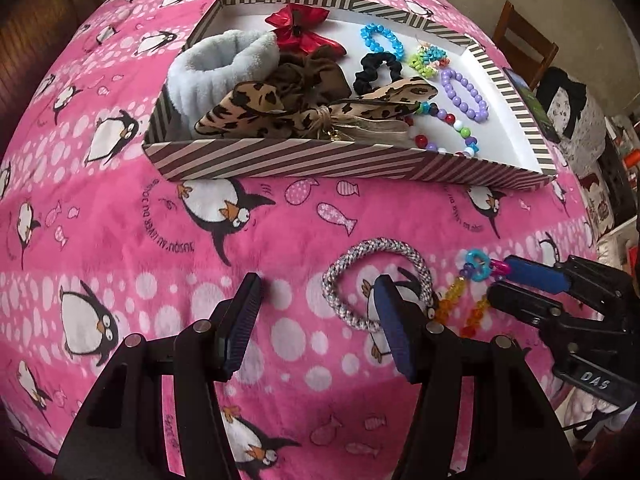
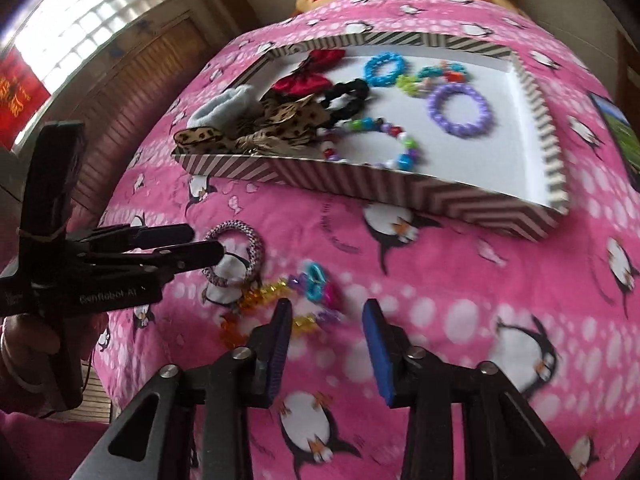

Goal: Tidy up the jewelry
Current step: 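Grasp silver rhinestone bracelet with left tool while right tool grasps orange-teal bracelet, then lower silver bracelet into tray with left tool while right tool releases orange-teal bracelet there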

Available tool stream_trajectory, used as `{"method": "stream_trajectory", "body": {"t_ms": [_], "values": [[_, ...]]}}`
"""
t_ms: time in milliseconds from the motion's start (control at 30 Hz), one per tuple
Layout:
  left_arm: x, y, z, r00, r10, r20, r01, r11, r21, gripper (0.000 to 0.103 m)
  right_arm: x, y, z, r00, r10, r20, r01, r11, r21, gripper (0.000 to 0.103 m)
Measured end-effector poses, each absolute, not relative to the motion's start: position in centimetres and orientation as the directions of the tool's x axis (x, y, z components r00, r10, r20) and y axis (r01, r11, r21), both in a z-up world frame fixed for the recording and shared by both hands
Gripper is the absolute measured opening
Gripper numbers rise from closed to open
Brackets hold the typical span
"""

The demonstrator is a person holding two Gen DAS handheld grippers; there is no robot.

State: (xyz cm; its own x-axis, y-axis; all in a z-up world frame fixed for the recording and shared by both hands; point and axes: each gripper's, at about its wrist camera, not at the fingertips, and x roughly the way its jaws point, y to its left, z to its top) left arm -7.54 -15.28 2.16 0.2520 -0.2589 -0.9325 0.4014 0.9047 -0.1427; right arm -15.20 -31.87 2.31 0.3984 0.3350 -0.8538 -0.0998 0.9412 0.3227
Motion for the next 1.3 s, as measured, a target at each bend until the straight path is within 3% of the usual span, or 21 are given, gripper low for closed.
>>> {"method": "stream_trajectory", "body": {"t_ms": [133,167,200,267,300,367,500,767,1133,1300], "values": [[-7.4,-15.7,2.0,0.276,-0.266,-0.924,0.409,0.902,-0.138,0.058,-14.3,-30.7,1.4,0.394,0.293,-0.871,-0.112,0.956,0.271,0.011],[-7.5,-15.8,2.0,0.281,-0.274,-0.920,0.411,0.900,-0.143,0.053,-14.3,-30.7,1.3,0.399,0.286,-0.871,-0.115,0.958,0.262,0.009],[-7.5,-15.8,2.0,0.288,-0.285,-0.914,0.418,0.897,-0.148,0.034,-14.6,-30.8,1.4,0.403,0.285,-0.870,-0.116,0.958,0.261,0.009],[-7.2,-15.6,2.0,0.288,-0.301,-0.909,0.422,0.892,-0.161,0.011,-15.0,-30.9,2.1,0.413,0.279,-0.867,-0.126,0.960,0.248,0.009],[-7.0,-15.1,2.0,0.266,-0.341,-0.902,0.411,0.886,-0.214,0.008,-15.3,-31.0,2.7,0.425,0.273,-0.863,-0.137,0.962,0.236,0.009],[-6.7,-14.5,2.3,0.213,-0.418,-0.883,0.394,0.864,-0.313,0.007,-15.5,-31.1,4.0,0.447,0.274,-0.851,-0.150,0.961,0.231,0.008],[-7.1,-14.3,4.5,0.195,-0.497,-0.846,0.423,0.820,-0.384,0.006,-15.8,-32.6,7.4,0.497,0.267,-0.826,-0.154,0.964,0.219,0.008],[-6.3,-15.8,10.0,0.226,-0.579,-0.783,0.487,0.764,-0.425,0.006,-14.6,-37.7,13.7,0.621,0.195,-0.759,-0.093,0.980,0.175,0.008],[3.2,-17.1,10.4,0.379,-0.442,-0.813,0.367,0.878,-0.306,0.006,-8.7,-38.8,11.0,0.573,0.265,-0.775,-0.074,0.959,0.273,0.008],[7.6,-15.9,7.4,0.373,-0.338,-0.864,0.256,0.933,-0.254,0.006,-6.2,-39.9,6.9,0.509,0.162,-0.845,-0.023,0.984,0.174,0.008]]}}
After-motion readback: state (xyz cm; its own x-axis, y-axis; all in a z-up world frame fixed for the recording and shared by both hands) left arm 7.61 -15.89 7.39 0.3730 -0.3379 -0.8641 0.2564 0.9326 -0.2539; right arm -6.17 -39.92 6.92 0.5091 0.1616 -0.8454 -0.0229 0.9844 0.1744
